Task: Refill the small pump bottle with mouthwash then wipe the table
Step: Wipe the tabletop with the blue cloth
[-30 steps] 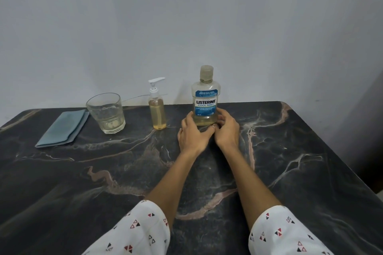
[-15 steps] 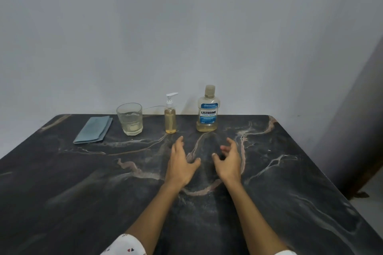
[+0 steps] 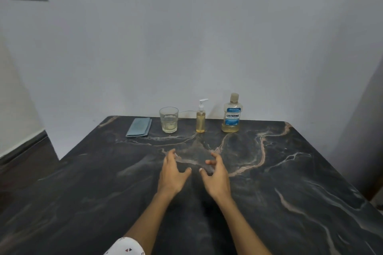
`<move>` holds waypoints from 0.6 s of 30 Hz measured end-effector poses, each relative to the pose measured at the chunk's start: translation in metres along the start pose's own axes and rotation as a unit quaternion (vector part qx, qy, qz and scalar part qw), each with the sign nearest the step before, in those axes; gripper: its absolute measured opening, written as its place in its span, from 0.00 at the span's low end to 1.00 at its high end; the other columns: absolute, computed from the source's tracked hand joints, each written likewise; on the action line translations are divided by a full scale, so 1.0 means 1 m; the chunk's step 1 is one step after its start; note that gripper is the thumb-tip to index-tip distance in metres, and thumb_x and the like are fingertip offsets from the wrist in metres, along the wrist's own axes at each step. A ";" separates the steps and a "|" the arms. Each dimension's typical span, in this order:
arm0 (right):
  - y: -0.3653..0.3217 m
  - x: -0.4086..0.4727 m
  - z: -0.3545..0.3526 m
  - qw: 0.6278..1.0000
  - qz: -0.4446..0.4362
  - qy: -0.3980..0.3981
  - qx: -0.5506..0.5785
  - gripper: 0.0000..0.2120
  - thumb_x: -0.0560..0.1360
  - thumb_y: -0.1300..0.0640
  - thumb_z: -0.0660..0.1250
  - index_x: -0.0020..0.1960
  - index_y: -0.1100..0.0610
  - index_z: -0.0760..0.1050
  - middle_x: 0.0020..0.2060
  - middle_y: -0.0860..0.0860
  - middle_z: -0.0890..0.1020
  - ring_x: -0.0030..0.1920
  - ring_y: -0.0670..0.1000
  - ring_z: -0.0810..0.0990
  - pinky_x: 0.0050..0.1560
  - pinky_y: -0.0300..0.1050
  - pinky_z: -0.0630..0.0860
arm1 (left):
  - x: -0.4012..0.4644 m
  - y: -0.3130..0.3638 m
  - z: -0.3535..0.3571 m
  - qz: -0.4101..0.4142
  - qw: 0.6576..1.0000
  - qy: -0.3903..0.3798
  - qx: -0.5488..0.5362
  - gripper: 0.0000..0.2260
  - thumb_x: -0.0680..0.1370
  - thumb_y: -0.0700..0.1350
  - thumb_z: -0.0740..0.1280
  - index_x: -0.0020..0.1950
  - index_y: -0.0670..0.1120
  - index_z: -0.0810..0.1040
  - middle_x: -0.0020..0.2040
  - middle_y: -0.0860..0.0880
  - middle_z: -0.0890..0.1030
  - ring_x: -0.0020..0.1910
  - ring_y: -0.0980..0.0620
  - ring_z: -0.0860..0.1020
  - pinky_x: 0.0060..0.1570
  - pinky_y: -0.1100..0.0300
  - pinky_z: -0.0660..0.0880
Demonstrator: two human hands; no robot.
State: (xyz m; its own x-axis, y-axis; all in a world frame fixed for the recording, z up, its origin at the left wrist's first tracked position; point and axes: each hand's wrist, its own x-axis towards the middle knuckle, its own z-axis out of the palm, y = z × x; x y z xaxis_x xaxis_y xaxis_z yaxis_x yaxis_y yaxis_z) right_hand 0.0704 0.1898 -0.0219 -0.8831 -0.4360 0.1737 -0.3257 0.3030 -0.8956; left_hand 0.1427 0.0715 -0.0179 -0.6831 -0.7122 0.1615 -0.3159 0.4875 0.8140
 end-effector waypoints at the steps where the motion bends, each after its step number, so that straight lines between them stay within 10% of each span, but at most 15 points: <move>1: -0.004 -0.002 0.007 1.000 -0.002 -0.005 0.001 0.28 0.74 0.60 0.69 0.71 0.50 0.62 0.54 0.45 0.75 0.57 0.45 0.75 0.60 0.46 0.72 | 0.000 -0.004 -0.008 -0.003 1.000 0.006 0.001 0.35 0.71 0.46 0.73 0.73 0.45 0.59 0.69 0.46 0.69 0.67 0.48 0.68 0.63 0.54 0.68; 18: -0.056 0.031 0.123 0.991 -0.029 -0.130 -0.016 0.27 0.74 0.57 0.69 0.70 0.52 0.64 0.54 0.47 0.75 0.59 0.49 0.74 0.60 0.45 0.71 | 0.052 -0.068 -0.093 -0.067 0.993 0.074 0.057 0.32 0.73 0.49 0.71 0.73 0.44 0.61 0.70 0.44 0.67 0.68 0.43 0.69 0.65 0.47 0.69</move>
State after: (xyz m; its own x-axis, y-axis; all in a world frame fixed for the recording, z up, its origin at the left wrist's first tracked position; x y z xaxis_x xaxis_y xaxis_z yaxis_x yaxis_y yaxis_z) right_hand 0.1031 0.0555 -0.0164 -0.7469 -0.6557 0.1105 -0.3881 0.2950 -0.8731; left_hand 0.1897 -0.0456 -0.0126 -0.5281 -0.8370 0.1432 -0.4757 0.4313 0.7666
